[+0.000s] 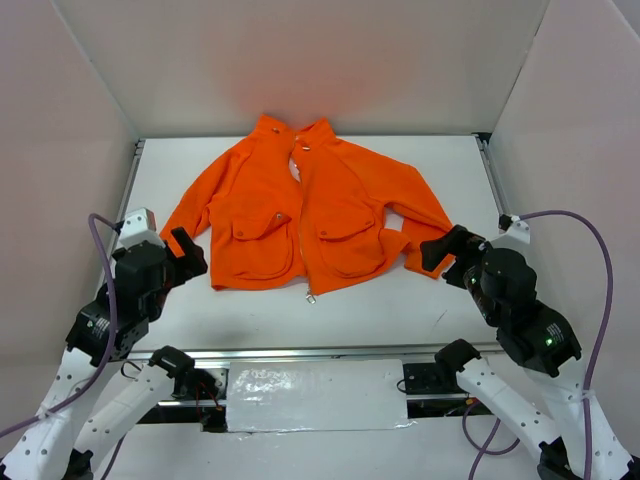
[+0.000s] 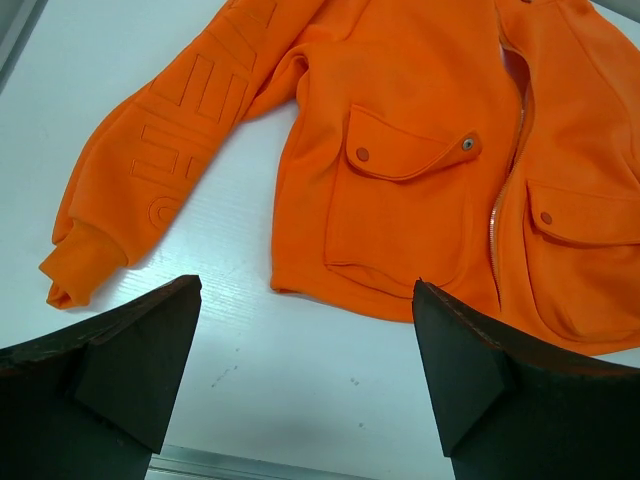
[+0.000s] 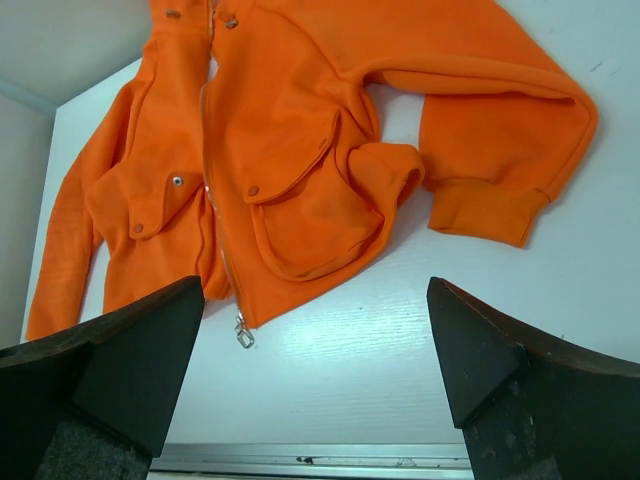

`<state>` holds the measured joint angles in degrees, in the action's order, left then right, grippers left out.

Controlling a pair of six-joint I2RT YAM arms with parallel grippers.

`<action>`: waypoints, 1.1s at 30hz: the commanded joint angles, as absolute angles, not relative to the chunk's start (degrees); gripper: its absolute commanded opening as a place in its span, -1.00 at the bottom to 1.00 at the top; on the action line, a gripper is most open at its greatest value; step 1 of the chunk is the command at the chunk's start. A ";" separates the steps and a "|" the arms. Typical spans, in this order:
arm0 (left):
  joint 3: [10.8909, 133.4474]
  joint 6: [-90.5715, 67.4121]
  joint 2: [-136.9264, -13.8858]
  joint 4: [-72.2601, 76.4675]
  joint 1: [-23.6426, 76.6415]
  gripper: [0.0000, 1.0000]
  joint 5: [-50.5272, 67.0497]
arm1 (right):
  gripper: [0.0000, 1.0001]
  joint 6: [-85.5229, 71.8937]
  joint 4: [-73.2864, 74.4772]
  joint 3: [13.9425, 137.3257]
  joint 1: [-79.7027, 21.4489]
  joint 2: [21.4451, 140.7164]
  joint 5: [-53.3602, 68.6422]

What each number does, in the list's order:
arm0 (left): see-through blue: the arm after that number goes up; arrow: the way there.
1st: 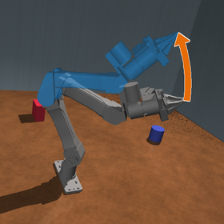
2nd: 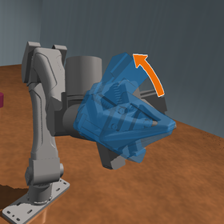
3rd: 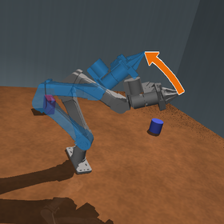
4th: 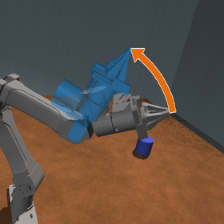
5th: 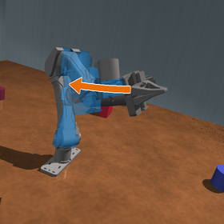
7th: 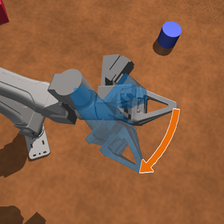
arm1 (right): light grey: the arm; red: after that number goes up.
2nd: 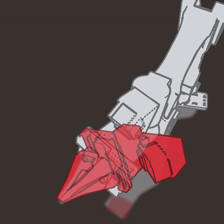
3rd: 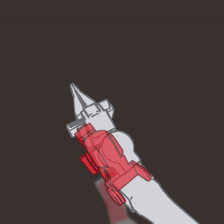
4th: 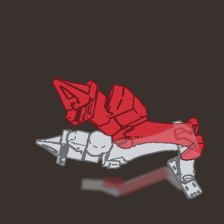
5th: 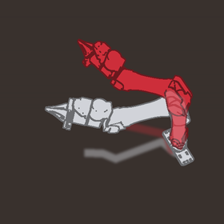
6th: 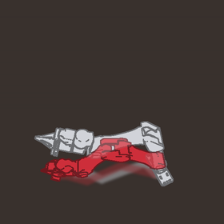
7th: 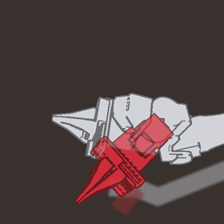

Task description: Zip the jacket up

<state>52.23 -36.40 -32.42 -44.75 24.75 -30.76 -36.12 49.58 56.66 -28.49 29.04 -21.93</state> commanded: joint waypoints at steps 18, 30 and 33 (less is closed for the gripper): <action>52.38 -36.30 -34.89 -42.98 24.87 0.99 -30.15 | 1.00 -33.13 40.34 51.60 -28.74 29.53 -6.50; 47.90 -40.59 -46.47 -27.10 26.62 0.92 -0.56 | 1.00 -34.98 38.41 49.39 -28.74 29.45 -5.45; 49.47 -41.66 -55.09 -25.66 34.93 0.87 -7.33 | 1.00 -35.24 38.67 49.13 -28.74 28.22 -3.88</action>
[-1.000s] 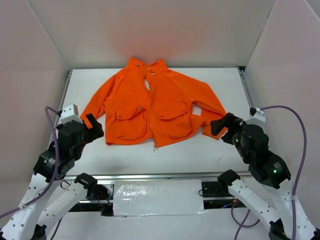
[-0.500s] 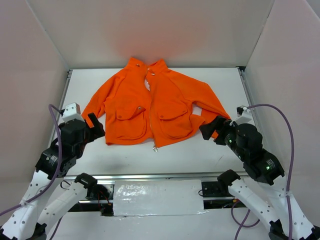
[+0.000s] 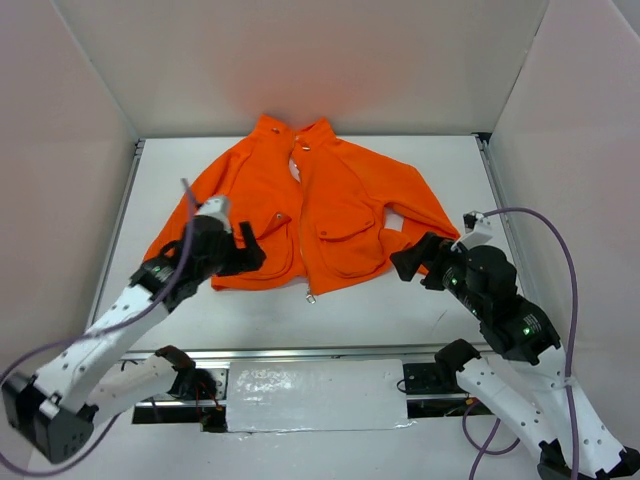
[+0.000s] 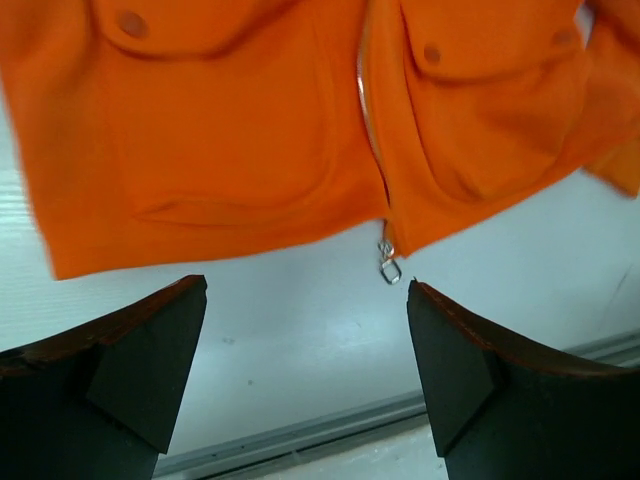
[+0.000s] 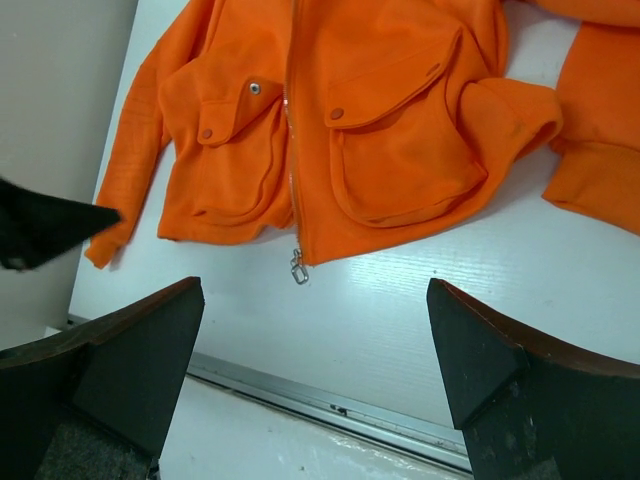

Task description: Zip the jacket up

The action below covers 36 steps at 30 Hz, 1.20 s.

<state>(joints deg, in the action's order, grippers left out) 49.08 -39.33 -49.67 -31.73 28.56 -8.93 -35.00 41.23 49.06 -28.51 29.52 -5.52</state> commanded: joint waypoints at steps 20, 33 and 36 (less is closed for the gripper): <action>67.85 -43.77 -92.01 -27.69 43.42 0.28 -17.75 | 1.00 -36.04 35.24 41.40 -28.65 27.51 2.81; 69.17 -46.14 -102.57 -27.77 43.95 0.07 -20.39 | 1.00 -34.72 33.05 38.85 -28.74 28.04 3.34; 68.30 -46.76 -102.83 -26.73 43.95 0.00 -19.87 | 1.00 -34.54 32.96 38.93 -28.65 28.39 3.87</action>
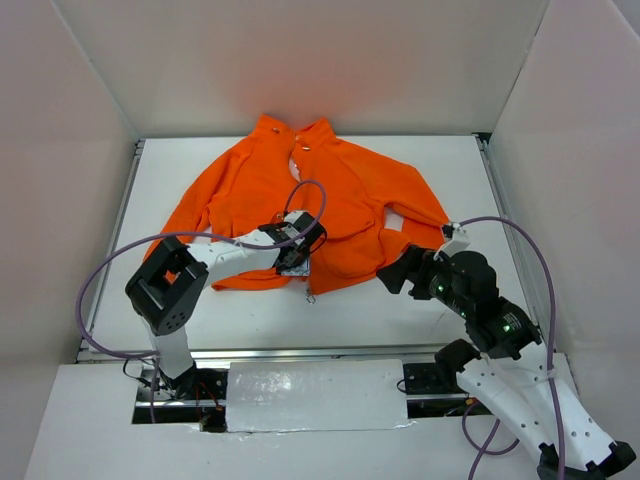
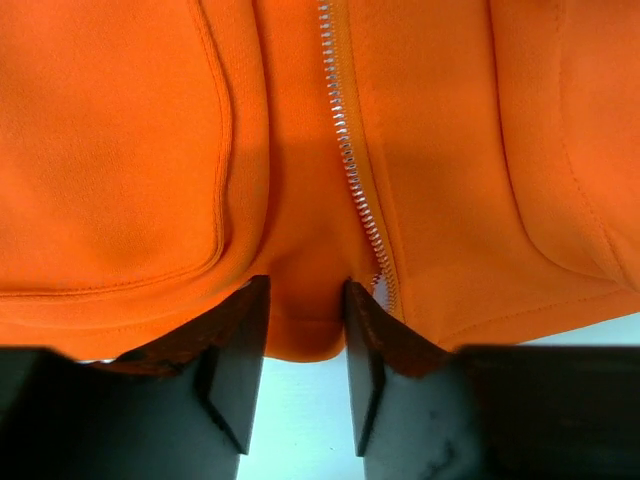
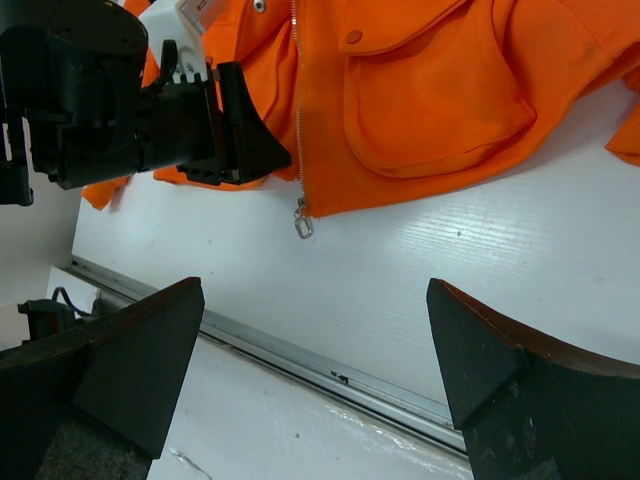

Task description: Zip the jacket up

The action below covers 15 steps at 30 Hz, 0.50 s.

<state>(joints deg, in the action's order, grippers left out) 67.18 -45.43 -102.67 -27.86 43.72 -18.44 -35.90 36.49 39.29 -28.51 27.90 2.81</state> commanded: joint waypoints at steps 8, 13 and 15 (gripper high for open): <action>64.95 -46.93 -100.72 -23.56 43.95 -0.66 -17.23 | 1.00 -34.45 32.70 38.32 -28.65 28.21 4.13; 62.33 -47.46 -96.70 -21.36 43.95 -1.00 -15.21 | 1.00 -34.45 32.70 38.41 -28.74 28.47 4.22; 59.87 -49.30 -92.23 -20.83 43.95 -1.00 -15.38 | 1.00 -34.37 32.52 38.41 -28.74 28.74 4.65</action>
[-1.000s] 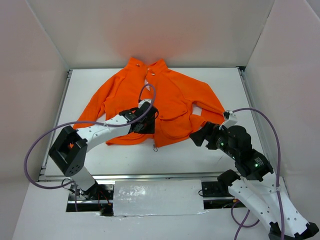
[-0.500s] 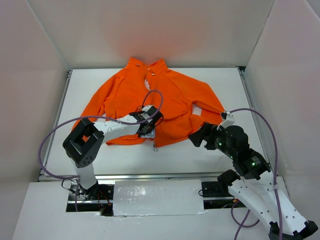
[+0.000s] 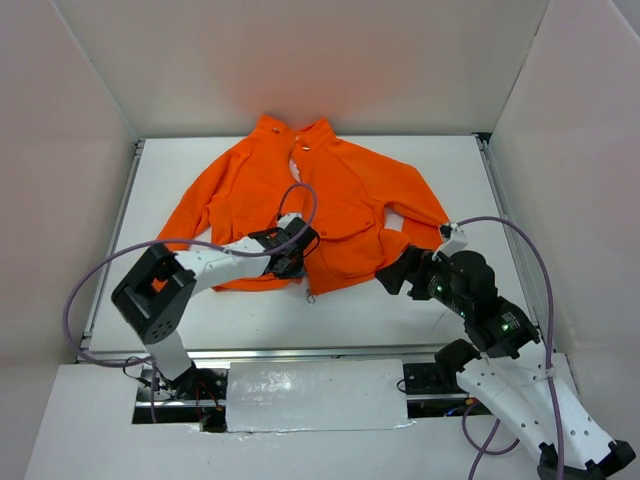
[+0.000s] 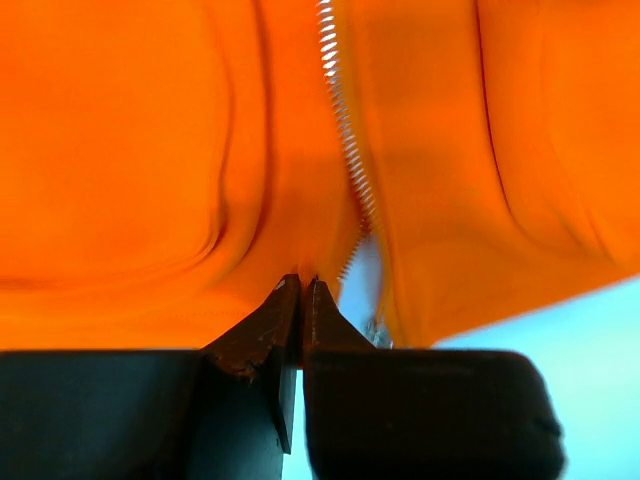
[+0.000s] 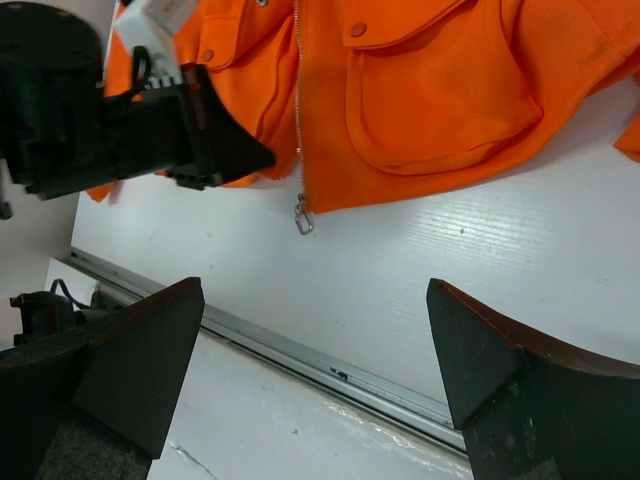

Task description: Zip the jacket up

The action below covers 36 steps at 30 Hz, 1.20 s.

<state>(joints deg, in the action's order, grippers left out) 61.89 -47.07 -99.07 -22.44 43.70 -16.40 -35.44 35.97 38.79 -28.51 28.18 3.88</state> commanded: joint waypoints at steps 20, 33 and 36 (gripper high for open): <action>30.24 -68.02 -55.29 3.41 44.21 -1.00 -10.02 | 0.85 -47.72 -13.08 34.19 -37.70 62.47 24.26; 24.17 -68.55 -52.56 14.76 44.56 -1.00 -6.59 | 0.26 -52.38 -26.11 44.73 -40.78 86.74 27.78; 23.38 -68.73 -52.29 15.56 44.56 -1.00 -6.33 | 0.17 -53.00 -24.97 45.96 -40.96 89.12 26.46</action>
